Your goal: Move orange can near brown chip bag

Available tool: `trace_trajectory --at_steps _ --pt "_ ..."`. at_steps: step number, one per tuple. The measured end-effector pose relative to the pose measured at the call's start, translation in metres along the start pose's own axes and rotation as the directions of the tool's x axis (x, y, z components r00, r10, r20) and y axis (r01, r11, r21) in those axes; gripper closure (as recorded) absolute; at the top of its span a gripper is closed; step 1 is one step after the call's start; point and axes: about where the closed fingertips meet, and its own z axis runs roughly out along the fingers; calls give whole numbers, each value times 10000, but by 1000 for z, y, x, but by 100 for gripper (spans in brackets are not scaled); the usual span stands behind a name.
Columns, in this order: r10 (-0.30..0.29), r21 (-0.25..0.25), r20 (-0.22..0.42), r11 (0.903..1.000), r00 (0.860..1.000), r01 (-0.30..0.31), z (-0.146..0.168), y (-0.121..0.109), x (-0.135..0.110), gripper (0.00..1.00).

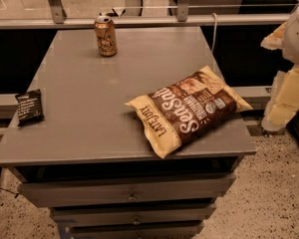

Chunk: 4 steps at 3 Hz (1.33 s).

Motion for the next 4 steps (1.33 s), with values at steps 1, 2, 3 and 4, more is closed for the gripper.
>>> trace_trajectory --at_steps 1,2,3,4 --pt "0 0 0 10000 10000 0 0 0 0 0" --pt "-77 185 391 9998 9992 70 4 -2 -14 0" --pt "-233 396 1162 9990 9930 188 25 -18 -50 0" --pt "-450 683 2296 9972 9722 300 47 -49 -102 0"
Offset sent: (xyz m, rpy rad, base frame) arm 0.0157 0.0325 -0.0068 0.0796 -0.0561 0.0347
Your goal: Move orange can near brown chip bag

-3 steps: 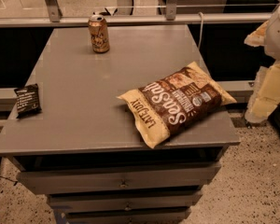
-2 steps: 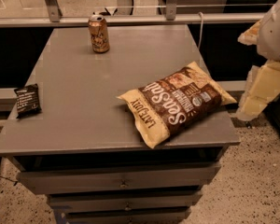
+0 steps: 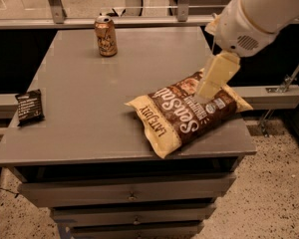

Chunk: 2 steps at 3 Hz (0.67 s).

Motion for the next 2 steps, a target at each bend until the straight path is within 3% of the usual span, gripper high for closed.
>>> trace_trajectory --at_steps 1,2 --pt "79 246 1565 9996 9876 -119 29 -35 -48 0" --pt "243 650 3240 9967 9458 -479 43 -69 -85 0"
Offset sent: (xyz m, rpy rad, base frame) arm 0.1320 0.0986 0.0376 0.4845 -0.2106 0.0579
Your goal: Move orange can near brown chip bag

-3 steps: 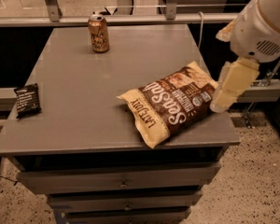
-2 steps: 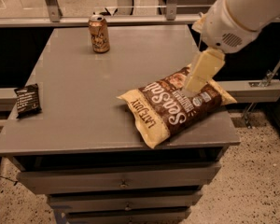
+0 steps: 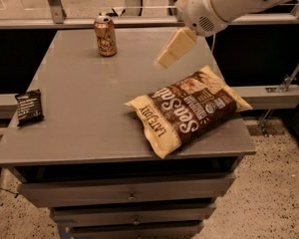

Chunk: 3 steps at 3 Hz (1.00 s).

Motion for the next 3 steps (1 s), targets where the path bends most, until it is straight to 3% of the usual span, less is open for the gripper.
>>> trace_trajectory --at_steps 1,2,3 --pt "-5 -8 -7 10000 10000 5 0 0 0 0" --pt "244 35 485 9997 9985 -246 5 0 -1 0" --pt "901 44 1518 9958 9843 -919 37 -11 -1 0"
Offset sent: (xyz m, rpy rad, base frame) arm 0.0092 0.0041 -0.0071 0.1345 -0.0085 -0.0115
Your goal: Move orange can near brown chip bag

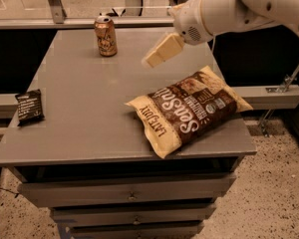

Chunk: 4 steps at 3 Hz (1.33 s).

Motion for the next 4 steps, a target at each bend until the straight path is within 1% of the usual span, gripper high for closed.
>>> trace_trajectory --at_steps 1,2,3,4 --pt "734 19 1187 9972 9902 -742 52 -25 -4 0" --pt "1043 110 1846 9941 9773 -1082 96 -53 -8 0" --pt "1084 62 2124 9937 9711 -1123 137 -78 -13 0" --pt "1060 -136 2143 9943 9710 -1056 172 -93 -18 0"
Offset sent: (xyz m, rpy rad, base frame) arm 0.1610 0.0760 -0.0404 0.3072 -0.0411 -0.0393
